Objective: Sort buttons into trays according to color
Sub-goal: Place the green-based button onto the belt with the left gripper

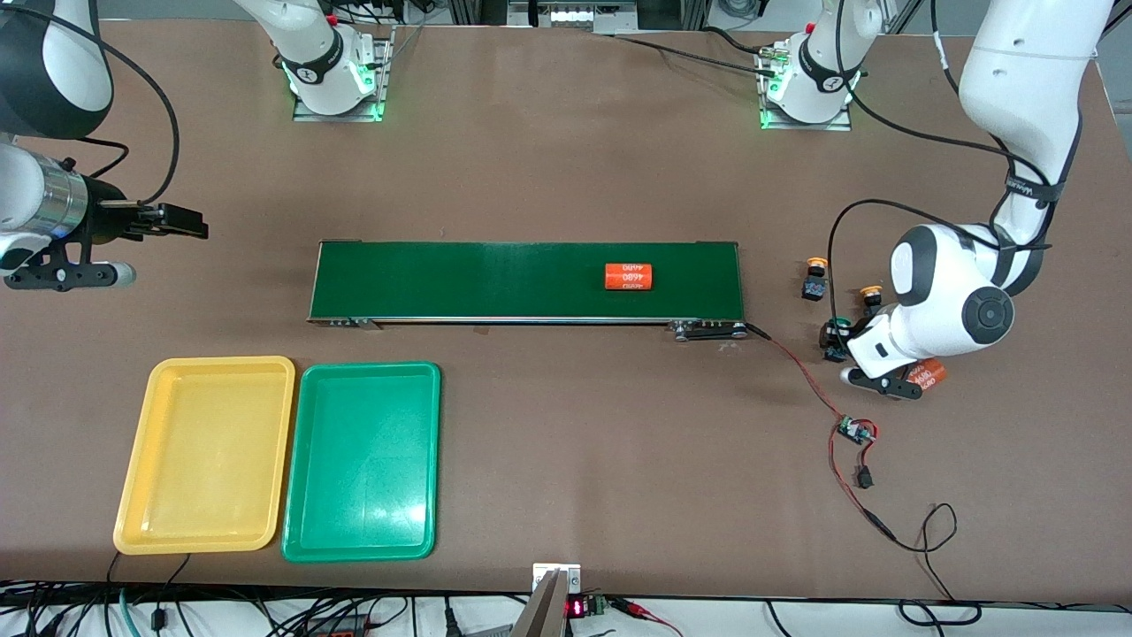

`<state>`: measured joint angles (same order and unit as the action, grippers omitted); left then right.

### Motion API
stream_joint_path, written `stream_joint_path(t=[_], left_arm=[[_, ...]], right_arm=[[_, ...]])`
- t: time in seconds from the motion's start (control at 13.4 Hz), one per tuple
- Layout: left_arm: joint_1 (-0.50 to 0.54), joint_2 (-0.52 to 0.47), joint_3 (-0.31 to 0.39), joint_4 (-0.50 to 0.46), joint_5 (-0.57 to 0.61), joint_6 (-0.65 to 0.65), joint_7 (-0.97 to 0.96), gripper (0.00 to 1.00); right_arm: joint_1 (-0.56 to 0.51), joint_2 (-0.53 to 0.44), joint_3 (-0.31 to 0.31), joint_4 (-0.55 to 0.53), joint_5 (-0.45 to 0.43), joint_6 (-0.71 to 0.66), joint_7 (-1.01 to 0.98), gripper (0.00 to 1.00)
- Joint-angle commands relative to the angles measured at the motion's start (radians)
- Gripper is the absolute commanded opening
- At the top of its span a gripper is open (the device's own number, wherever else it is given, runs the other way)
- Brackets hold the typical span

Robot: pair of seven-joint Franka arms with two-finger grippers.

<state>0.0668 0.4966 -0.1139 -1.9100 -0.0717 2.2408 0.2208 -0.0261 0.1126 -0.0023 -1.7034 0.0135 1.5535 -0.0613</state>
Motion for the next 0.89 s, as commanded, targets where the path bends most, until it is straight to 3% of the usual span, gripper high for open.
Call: stream_joint_path(t=[0.0, 0.22, 0.45, 0.82], left_arm=[[-0.064, -0.093, -0.024, -0.018, -0.010, -0.093, -0.136, 0.09], [-0.123, -0.136, -0.098, -0.021, -0.014, -0.176, -0.332, 0.09], [-0.139, -0.132, -0.232, -0.041, -0.014, -0.159, -0.533, 0.09], [-0.185, -0.099, -0.242, -0.081, -0.014, -0.018, -0.564, 0.12]], right_arm=[[-0.006, -0.002, 0.004, -0.002, 0.002, -0.001, -0.011, 1.00], [-0.006, -0.002, 0.004, -0.002, 0.002, -0.001, -0.012, 1.00], [-0.006, -0.002, 0.004, -0.002, 0.002, -0.003, -0.012, 1.00], [-0.006, -0.002, 0.004, -0.002, 0.002, -0.004, -0.012, 1.00]])
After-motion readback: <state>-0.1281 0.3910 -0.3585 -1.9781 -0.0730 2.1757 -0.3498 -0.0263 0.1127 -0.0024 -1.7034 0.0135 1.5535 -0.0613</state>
